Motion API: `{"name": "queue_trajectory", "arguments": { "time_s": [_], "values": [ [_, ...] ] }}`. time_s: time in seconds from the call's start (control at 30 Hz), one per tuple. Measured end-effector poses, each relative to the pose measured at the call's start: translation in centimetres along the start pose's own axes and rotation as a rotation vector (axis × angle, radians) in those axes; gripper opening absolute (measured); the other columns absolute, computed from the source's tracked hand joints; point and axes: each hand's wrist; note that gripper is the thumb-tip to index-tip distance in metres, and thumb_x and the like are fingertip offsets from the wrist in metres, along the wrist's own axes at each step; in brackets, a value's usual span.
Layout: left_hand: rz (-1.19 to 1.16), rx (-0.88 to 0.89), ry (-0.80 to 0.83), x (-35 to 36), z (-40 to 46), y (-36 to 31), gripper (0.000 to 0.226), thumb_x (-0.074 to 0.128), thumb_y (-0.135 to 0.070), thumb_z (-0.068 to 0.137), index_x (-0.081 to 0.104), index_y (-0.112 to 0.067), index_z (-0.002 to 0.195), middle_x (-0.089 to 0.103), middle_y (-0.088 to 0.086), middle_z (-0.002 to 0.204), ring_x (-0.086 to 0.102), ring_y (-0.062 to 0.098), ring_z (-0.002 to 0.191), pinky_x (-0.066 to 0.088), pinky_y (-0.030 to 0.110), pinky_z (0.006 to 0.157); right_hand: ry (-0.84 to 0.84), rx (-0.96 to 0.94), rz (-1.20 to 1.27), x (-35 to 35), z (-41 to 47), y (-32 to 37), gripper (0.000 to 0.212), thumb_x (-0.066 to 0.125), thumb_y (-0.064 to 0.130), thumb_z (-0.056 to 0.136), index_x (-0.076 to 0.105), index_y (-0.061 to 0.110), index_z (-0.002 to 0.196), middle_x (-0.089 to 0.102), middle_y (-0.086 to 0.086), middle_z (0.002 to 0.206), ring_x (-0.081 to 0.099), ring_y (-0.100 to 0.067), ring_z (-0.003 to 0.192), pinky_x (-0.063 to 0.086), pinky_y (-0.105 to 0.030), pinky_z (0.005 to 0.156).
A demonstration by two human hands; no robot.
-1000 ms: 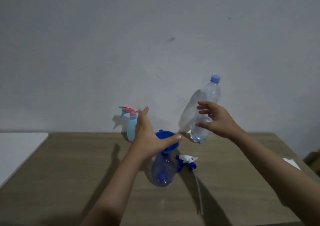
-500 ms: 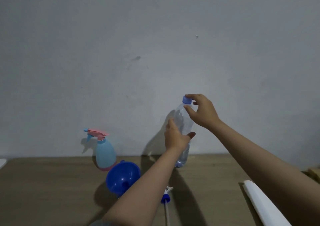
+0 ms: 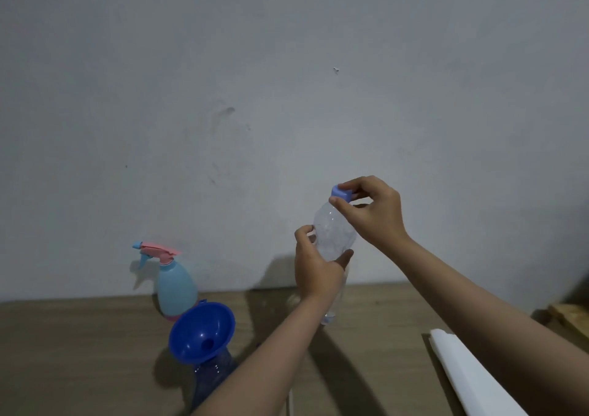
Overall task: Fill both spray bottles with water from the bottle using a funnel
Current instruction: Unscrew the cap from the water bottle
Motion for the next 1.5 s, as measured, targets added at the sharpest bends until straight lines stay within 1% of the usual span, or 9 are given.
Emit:
{"name": "queue_trajectory", "arguments": {
  "time_s": [0.13, 0.3, 0.47, 0.6, 0.9, 1.0, 1.13, 1.27, 1.5],
  "values": [
    [0.028, 0.036, 0.069, -2.0, -3.4, -2.3, 0.076, 0.087, -0.040, 0.060, 0.023, -0.045, 0.101, 0.049, -0.013, 0.108, 0.057, 0.012, 0.097, 0.047, 0.012, 0.062, 0.015, 0.006, 0.009, -3.0, -1.4, 3.0, 0.019, 0.083, 0.019, 0.070, 0.072, 0.016, 0.085, 0.070, 0.001, 0.085, 0.064, -0.007, 0.073, 0.055, -0.019, 0.066],
    [0.041, 0.034, 0.135, -3.5, -8.0, -2.5, 0.076, 0.088, -0.039, 0.058, 0.026, -0.042, 0.101, 0.056, -0.006, 0.109, 0.059, 0.014, 0.094, 0.056, 0.024, 0.065, 0.065, 0.051, -0.052, -5.4, -4.4, 5.1, 0.017, 0.083, 0.019, 0.069, 0.073, 0.017, 0.083, 0.070, -0.001, 0.079, 0.065, -0.011, 0.069, 0.054, -0.020, 0.068],
    [0.081, 0.045, 0.155, -3.9, -11.4, -1.4, 0.074, 0.086, -0.039, 0.061, 0.027, -0.041, 0.106, 0.057, -0.006, 0.115, 0.059, 0.013, 0.100, 0.054, 0.020, 0.071, 0.035, 0.073, -0.069, -6.0, -7.7, 5.6, 0.031, 0.087, 0.034, 0.064, 0.068, 0.013, 0.075, 0.070, 0.003, 0.074, 0.064, -0.011, 0.066, 0.053, -0.019, 0.064],
    [0.077, 0.052, 0.156, -4.0, -12.3, -1.7, 0.072, 0.083, -0.032, 0.066, 0.026, -0.037, 0.109, 0.055, -0.006, 0.112, 0.058, 0.013, 0.095, 0.047, 0.016, 0.065, 0.010, 0.120, -0.047, -6.2, -8.0, 6.3, 0.033, 0.088, 0.036, 0.062, 0.068, 0.010, 0.068, 0.069, 0.000, 0.067, 0.064, -0.015, 0.063, 0.055, -0.027, 0.061],
    [0.070, 0.072, 0.104, -4.1, -12.8, -1.3, 0.066, 0.078, -0.035, 0.064, 0.030, -0.035, 0.109, 0.056, -0.006, 0.106, 0.059, 0.013, 0.089, 0.054, 0.029, 0.063, 0.419, 0.300, 0.252, -9.0, -6.2, 6.3, 0.017, 0.082, 0.004, 0.068, 0.071, 0.006, 0.082, 0.075, -0.006, 0.088, 0.072, -0.016, 0.085, 0.056, -0.025, 0.079],
    [0.068, 0.074, 0.089, -4.0, -13.0, -1.2, 0.065, 0.077, -0.034, 0.064, 0.031, -0.034, 0.110, 0.054, -0.008, 0.105, 0.059, 0.012, 0.090, 0.055, 0.030, 0.064, 0.542, 0.211, 0.026, -9.8, -5.0, 7.0, 0.027, 0.085, 0.017, 0.068, 0.073, 0.012, 0.092, 0.075, -0.001, 0.092, 0.072, -0.011, 0.088, 0.056, -0.024, 0.085],
    [0.074, 0.081, 0.105, -3.9, -13.0, -1.0, 0.068, 0.079, -0.035, 0.064, 0.031, -0.035, 0.113, 0.051, -0.011, 0.107, 0.058, 0.012, 0.093, 0.058, 0.034, 0.067, 0.592, 0.063, -0.433, -9.8, -3.7, 8.9, 0.039, 0.080, 0.054, 0.063, 0.070, 0.022, 0.083, 0.069, 0.010, 0.076, 0.065, -0.006, 0.069, 0.051, -0.023, 0.064],
    [0.069, 0.080, 0.105, -3.9, -13.1, -1.0, 0.068, 0.079, -0.033, 0.065, 0.032, -0.035, 0.114, 0.052, -0.012, 0.106, 0.057, 0.010, 0.091, 0.057, 0.033, 0.069, 0.727, 0.032, -0.493, -9.5, -2.8, 9.6, 0.030, 0.080, 0.042, 0.071, 0.072, 0.014, 0.078, 0.069, 0.002, 0.071, 0.064, -0.014, 0.068, 0.052, -0.030, 0.063],
    [0.066, 0.085, 0.111, -4.0, -13.2, -1.0, 0.069, 0.080, -0.034, 0.066, 0.032, -0.035, 0.116, 0.049, -0.013, 0.106, 0.055, 0.008, 0.093, 0.057, 0.032, 0.071, 0.926, 0.071, -0.409, -10.2, -1.6, 10.1, 0.027, 0.079, 0.017, 0.075, 0.074, 0.020, 0.101, 0.070, 0.016, 0.089, 0.066, 0.000, 0.087, 0.054, -0.033, 0.087]
  ]
}}
Point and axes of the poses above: each hand's wrist, its own z-axis towards the middle knuckle, its own x-axis out of the palm, y = z × x
